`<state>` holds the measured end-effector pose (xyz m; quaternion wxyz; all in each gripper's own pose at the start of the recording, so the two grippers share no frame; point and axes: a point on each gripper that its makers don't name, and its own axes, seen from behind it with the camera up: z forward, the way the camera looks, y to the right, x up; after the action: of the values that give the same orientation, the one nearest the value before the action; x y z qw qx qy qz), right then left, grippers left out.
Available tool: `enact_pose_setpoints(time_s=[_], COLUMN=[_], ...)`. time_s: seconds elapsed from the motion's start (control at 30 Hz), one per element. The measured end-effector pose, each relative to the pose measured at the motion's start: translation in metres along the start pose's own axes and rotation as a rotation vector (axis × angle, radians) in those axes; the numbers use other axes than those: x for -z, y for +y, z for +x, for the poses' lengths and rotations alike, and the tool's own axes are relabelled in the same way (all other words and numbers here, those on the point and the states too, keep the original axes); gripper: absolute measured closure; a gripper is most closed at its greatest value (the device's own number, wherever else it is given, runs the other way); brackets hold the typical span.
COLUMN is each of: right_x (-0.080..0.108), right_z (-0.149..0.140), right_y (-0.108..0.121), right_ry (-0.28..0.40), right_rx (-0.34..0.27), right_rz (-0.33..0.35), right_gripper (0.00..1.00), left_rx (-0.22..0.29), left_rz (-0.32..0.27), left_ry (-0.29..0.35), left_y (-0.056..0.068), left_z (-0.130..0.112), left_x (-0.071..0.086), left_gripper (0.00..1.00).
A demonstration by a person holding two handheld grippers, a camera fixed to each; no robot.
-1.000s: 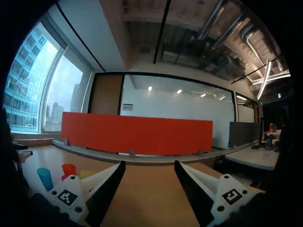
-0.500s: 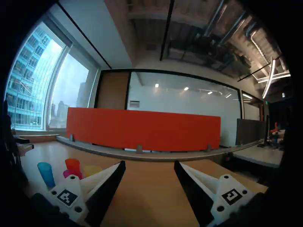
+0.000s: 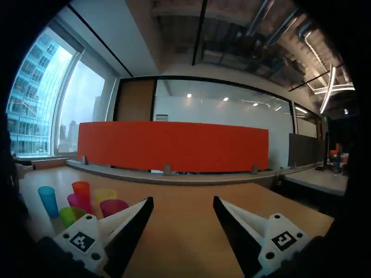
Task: Pour water
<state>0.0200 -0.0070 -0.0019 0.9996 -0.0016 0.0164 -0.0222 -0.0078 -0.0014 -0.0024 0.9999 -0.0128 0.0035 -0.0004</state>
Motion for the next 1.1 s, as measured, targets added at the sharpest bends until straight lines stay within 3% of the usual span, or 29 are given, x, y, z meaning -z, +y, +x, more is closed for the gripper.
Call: enact_pose_setpoints(time_s=[0.47,1.1], right_x=[-0.005,-0.002], right_z=[-0.021,-0.02], right_y=[0.003,0.006], right_ry=[-0.041,-0.033], right_rx=[-0.034,-0.043], right_rz=[0.005,0.004], right_gripper=[0.0,0.0], left_rx=[0.0,0.0], left_rz=[0.0,0.0], left_ry=[0.0,0.0], left_y=[0.0,0.0], left_z=[0.0,0.0], left_x=[-0.001,0.0], left_gripper=[0.03,0.03])
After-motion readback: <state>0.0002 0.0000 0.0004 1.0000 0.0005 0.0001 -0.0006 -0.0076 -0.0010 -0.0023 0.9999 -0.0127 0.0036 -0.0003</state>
